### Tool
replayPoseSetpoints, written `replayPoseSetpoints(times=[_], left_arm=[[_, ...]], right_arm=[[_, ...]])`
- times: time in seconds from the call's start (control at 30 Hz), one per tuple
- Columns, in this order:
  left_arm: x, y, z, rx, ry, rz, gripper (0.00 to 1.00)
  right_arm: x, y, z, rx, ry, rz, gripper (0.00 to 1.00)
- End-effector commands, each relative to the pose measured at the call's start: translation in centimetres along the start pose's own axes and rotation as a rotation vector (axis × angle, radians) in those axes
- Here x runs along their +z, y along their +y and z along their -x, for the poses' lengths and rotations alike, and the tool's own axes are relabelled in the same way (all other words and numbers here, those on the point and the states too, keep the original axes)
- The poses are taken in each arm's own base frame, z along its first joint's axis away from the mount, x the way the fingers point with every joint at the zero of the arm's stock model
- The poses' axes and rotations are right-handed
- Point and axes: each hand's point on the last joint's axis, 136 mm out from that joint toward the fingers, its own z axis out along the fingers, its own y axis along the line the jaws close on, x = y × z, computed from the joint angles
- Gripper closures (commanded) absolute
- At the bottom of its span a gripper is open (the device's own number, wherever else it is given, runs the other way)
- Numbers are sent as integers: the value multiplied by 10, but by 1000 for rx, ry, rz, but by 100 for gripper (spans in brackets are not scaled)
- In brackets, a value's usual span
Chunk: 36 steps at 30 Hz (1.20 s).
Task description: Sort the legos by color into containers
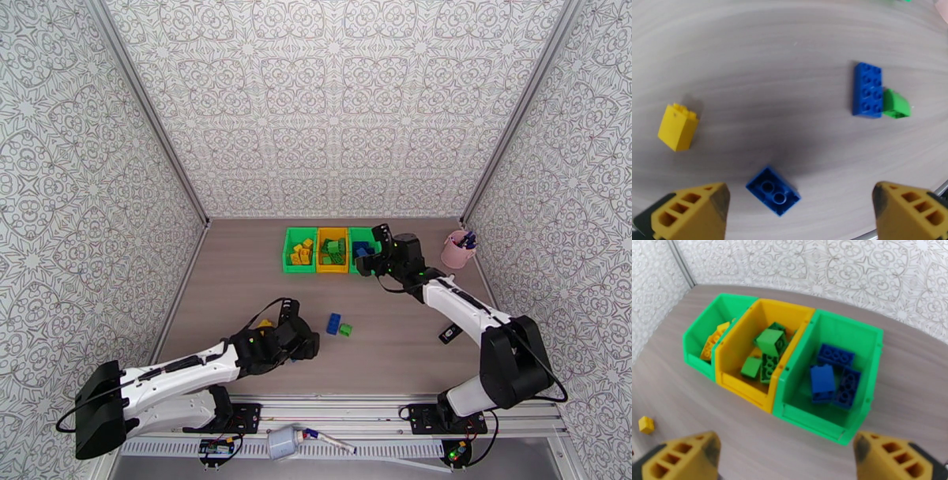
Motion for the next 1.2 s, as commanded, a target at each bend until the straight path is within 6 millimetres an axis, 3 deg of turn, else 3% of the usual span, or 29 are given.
replayPoseSetpoints(times=[0.0,0.27,0.53,0.77,1.17], left_arm=[[11,9,-9,-69,62,23,0],[33,17,-29,-65,167,74,1],[42,28,-43,-49,218,137,6],[47,32,-50,-59,240,159,19],[48,35,-53,-71,246,167,52]], right_arm=[[-7,11,-2,-25,-10,36,7],[-12,9,-8,-15,-7,24,7],[-10,10,-9,-1,-7,32,7],[-12,9,-9,9,-23,23,7],[-14,8,-13,21,-25,18,7]])
